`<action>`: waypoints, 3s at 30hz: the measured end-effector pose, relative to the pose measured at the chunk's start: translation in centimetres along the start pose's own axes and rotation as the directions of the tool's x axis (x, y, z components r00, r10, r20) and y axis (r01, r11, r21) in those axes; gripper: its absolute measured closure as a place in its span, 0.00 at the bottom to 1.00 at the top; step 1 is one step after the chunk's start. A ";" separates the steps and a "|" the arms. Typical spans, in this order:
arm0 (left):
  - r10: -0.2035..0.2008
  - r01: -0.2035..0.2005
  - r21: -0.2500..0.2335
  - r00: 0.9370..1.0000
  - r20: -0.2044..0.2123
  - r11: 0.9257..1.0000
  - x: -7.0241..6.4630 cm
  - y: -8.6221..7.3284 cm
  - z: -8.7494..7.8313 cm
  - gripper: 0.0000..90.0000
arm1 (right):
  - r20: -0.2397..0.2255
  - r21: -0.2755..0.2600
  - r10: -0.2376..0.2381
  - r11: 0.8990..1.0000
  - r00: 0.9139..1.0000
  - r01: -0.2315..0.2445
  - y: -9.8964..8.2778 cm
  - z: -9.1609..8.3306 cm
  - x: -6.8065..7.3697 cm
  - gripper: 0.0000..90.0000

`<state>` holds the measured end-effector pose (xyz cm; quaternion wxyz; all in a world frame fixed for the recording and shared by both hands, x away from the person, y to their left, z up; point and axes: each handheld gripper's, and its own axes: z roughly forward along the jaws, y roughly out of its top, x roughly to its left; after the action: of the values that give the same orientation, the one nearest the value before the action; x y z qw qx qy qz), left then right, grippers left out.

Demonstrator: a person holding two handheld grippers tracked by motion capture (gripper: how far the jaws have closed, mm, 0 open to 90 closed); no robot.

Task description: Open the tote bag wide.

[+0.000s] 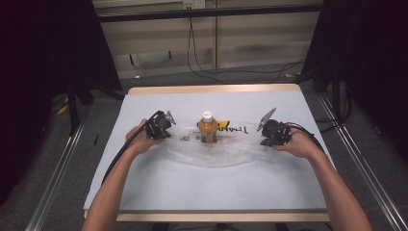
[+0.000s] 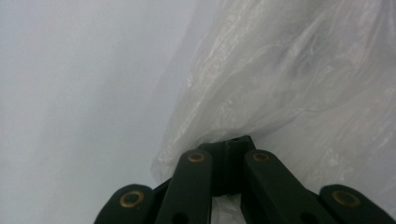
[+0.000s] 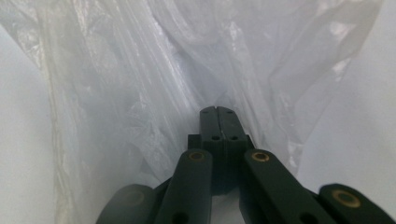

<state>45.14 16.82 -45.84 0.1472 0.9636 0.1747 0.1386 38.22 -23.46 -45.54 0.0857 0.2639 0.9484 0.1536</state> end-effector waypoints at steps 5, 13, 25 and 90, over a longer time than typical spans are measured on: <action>0.002 -0.002 0.015 1.000 0.021 1.000 -0.1 -0.2 -0.2 1.00 | -0.016 -0.016 0.015 1.000 1.000 -0.015 -0.3 0.0 -0.1 1.00; -0.002 0.002 -0.001 0.999 0.041 1.000 -0.4 -0.8 -0.6 1.00 | -0.024 -0.089 0.054 0.995 0.998 -0.056 -1.1 0.1 -0.5 1.00; -0.082 0.111 -0.197 0.985 0.149 0.974 -0.5 -2.0 -1.6 1.00 | -0.024 -0.181 0.088 0.979 0.996 -0.091 -1.5 0.0 -0.4 1.00; 0.060 0.075 -0.351 0.931 0.359 0.934 -10.4 1.9 0.0 1.00 | -0.156 -0.251 0.171 0.946 0.973 -0.206 11.5 6.0 -1.1 1.00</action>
<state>36.32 11.20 -47.41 0.3507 0.9287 0.1198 -0.0133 46.06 -13.24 -47.20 0.0421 0.3289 0.8931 0.3039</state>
